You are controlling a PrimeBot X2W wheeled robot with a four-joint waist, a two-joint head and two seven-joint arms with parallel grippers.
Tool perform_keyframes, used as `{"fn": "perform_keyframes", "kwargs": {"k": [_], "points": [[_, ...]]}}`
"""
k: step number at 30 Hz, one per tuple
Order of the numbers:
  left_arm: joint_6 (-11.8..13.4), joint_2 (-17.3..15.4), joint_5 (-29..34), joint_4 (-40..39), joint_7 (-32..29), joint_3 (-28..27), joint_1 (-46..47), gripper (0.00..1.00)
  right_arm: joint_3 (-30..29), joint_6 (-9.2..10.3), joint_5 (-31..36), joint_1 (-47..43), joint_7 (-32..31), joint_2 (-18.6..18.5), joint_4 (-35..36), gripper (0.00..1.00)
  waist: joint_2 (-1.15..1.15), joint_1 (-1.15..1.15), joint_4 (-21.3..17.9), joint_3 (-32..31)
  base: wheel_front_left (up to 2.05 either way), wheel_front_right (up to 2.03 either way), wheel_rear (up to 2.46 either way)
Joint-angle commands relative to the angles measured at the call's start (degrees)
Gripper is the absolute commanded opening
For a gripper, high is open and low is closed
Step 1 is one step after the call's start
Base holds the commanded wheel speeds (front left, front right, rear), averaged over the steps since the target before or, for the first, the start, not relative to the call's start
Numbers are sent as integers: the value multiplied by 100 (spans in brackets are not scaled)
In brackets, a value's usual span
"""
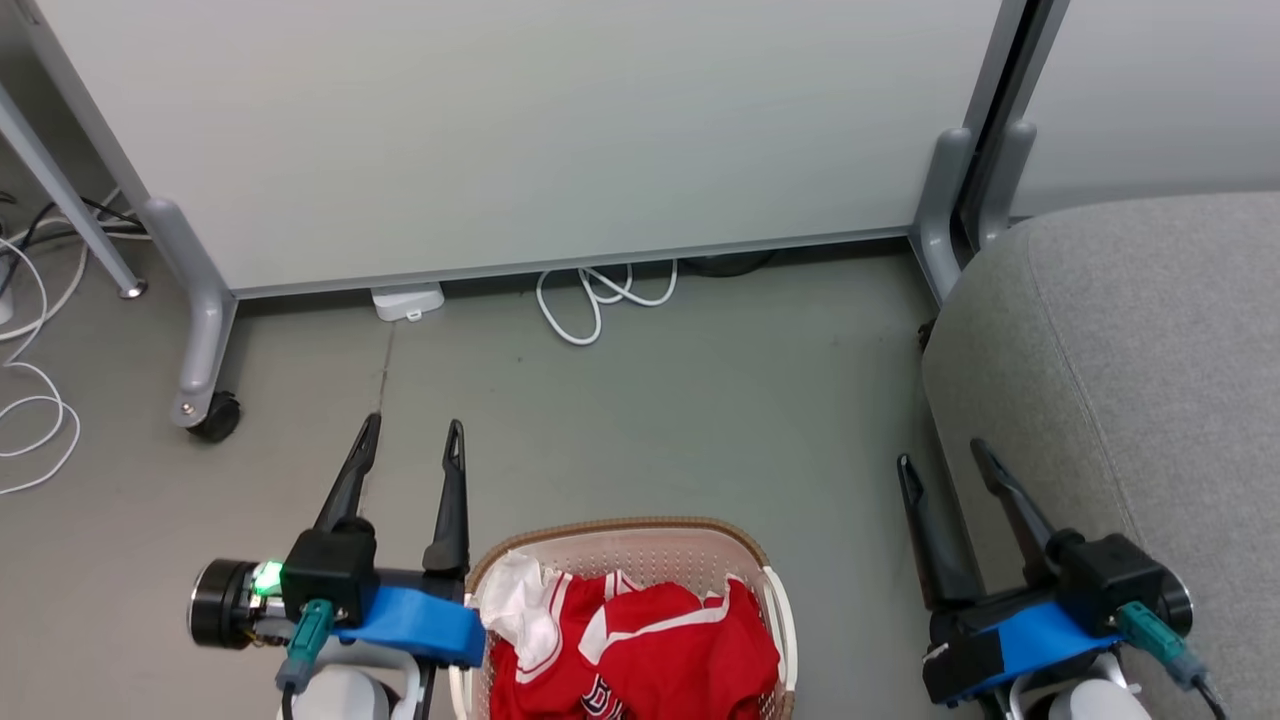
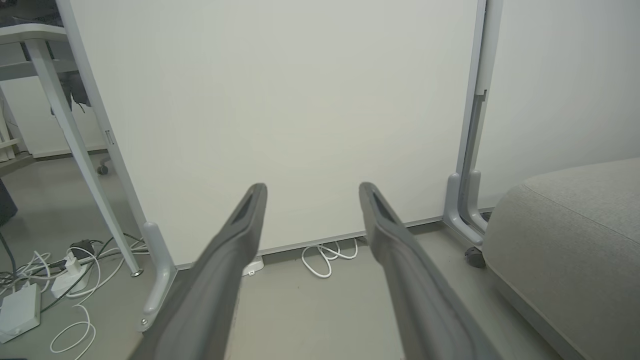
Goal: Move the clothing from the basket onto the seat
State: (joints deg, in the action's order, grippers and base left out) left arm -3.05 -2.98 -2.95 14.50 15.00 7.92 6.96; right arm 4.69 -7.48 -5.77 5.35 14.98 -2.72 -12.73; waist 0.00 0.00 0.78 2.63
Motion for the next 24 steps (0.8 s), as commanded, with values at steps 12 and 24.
{"fn": "perform_keyframes", "kwargs": {"k": [12,24], "points": [[-381,-211,238,802,27,543,1362,100,-34,-2,-67,686,30,-26,221,100,0,0,-564,1074,0,0,0],[-440,-707,221,2170,23,1446,2462,100,23,-2,-244,1386,28,-23,445,100,0,0,-1118,2244,0,0,0]]}}
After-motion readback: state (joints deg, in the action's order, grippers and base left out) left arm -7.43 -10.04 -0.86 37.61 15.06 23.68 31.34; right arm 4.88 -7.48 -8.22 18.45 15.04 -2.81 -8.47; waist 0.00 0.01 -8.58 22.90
